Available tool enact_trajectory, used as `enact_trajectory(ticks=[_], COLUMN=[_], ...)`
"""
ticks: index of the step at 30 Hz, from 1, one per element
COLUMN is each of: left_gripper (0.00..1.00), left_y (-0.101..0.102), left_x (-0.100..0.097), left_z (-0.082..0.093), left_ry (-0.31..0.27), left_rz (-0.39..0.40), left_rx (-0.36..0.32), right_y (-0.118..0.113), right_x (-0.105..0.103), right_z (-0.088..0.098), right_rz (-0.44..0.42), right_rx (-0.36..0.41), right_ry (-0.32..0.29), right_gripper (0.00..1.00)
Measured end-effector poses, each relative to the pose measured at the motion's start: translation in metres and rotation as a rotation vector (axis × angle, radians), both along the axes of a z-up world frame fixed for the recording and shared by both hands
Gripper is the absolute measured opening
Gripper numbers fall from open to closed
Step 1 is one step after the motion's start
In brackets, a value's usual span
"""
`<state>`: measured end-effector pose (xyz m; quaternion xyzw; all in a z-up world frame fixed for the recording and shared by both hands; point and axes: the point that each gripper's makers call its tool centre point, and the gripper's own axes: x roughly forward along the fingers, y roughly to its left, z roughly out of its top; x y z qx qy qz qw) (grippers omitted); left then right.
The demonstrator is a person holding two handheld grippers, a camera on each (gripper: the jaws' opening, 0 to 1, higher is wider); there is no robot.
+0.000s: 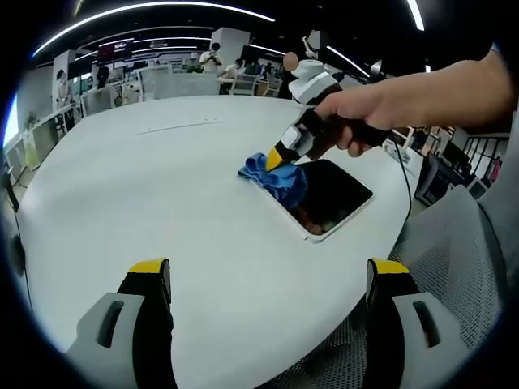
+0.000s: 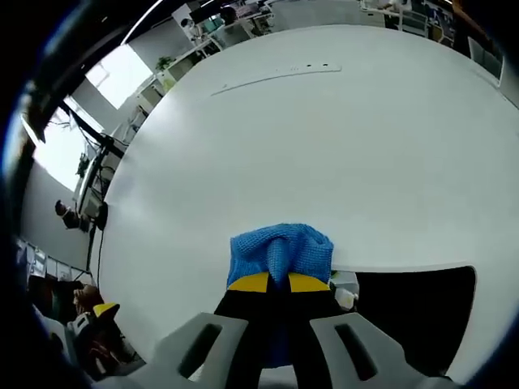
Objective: Wipe the mirror surface with the cleaning cloth until all visible marks leave the cleaned area.
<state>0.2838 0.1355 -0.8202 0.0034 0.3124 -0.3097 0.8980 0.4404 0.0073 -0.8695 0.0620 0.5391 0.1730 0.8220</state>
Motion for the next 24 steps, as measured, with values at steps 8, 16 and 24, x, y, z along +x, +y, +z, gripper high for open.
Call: enact_trajectory(ticks=[8, 16, 24], left_gripper=[0.99, 0.99, 0.99], left_y=[0.001, 0.002, 0.003], left_x=[0.001, 0.001, 0.001], left_z=[-0.002, -0.001, -0.001], left_ry=[0.002, 0.000, -0.002], left_rz=[0.001, 0.010, 0.011], left_rx=[0.002, 0.003, 0.008], right_y=[-0.002, -0.002, 0.003], right_x=[-0.001, -0.002, -0.019], right_z=[0.001, 0.002, 0.001], right_rz=[-0.017, -0.018, 0.003], right_rx=[0.021, 0.018, 0.012], right_ry=[0.010, -0.007, -0.030], right_gripper=[0.01, 0.01, 0.01])
